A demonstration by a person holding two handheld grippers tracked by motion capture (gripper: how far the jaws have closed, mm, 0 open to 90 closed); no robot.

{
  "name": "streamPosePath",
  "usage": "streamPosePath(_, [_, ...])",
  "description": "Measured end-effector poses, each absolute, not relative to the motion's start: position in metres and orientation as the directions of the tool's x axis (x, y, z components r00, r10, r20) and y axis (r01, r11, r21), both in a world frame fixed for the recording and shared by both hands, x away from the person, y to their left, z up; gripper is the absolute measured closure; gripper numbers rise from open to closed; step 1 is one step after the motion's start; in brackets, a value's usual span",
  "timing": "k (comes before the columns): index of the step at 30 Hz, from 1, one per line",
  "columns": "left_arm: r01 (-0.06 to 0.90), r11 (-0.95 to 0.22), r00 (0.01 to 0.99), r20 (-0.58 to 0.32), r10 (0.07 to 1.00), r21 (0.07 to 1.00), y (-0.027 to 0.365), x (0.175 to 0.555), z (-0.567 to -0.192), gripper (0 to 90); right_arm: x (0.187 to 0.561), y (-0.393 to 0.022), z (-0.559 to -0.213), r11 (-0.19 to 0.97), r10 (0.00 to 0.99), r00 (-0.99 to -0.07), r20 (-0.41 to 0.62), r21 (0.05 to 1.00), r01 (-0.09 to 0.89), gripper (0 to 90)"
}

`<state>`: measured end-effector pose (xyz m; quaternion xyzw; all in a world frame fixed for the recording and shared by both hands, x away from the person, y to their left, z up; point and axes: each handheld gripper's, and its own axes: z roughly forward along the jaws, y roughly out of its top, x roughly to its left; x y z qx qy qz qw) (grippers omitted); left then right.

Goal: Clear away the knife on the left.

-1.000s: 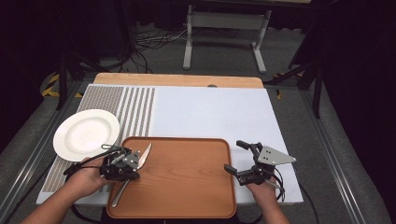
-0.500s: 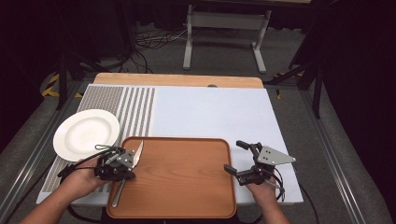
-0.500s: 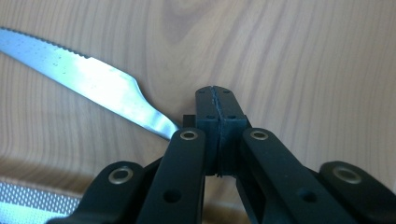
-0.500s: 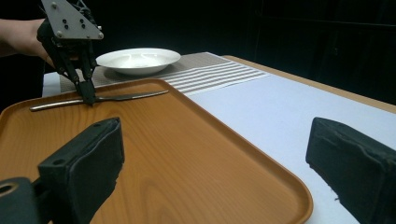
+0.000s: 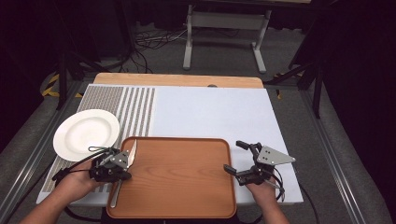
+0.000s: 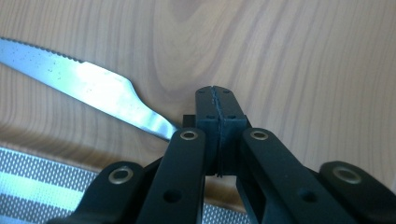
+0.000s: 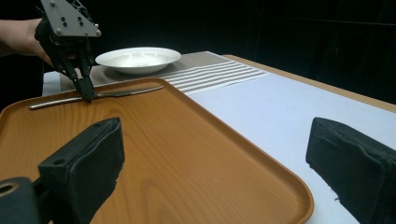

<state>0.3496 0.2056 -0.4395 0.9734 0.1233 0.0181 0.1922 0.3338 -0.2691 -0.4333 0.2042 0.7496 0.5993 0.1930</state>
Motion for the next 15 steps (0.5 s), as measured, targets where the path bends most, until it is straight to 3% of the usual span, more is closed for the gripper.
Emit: streamPosePath(15, [0.260, -0.891, 0.961, -0.014, 0.275, 0.373, 0.2103, 0.3470, -0.4394, 90.0, 0.3337, -0.2689, -0.4333, 0.200, 0.537, -0.842, -0.045, 0.977, 0.075, 4.9])
